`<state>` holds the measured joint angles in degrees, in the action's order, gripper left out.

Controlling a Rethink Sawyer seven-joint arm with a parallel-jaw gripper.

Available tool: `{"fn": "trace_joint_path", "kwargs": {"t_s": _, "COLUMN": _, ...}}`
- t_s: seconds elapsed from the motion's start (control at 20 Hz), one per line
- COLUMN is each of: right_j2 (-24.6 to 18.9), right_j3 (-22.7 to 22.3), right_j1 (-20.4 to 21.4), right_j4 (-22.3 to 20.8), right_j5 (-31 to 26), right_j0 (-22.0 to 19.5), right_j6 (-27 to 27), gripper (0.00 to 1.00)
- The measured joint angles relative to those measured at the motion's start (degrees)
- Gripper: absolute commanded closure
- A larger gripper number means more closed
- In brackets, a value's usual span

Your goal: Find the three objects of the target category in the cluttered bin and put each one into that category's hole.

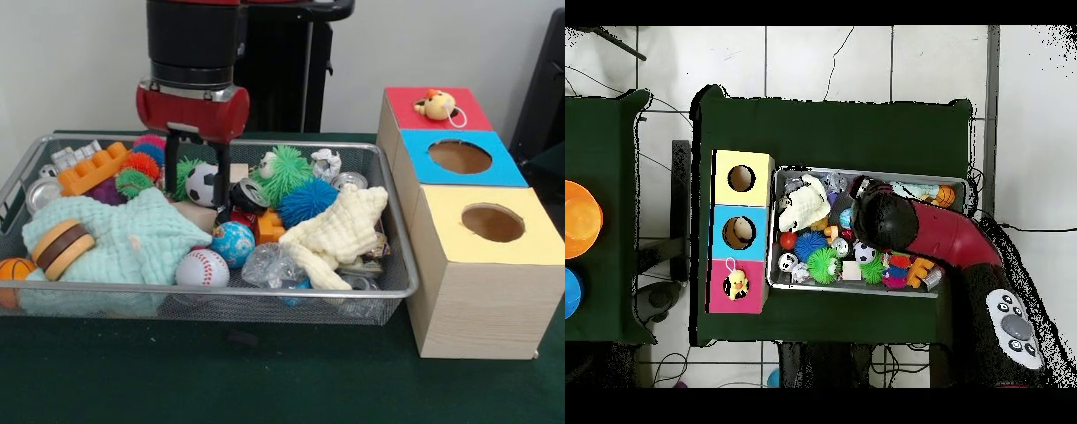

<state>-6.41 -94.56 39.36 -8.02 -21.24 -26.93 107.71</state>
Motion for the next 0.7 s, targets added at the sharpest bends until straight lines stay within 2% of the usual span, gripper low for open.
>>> {"fn": "trace_joint_path", "kwargs": {"t_s": 0.7, "right_j2": 0.0, "right_j3": -4.2, "right_j1": -1.41, "right_j4": 0.03, "right_j5": 5.82, "right_j0": 3.26, "right_j6": 0.0, "gripper": 0.0}}
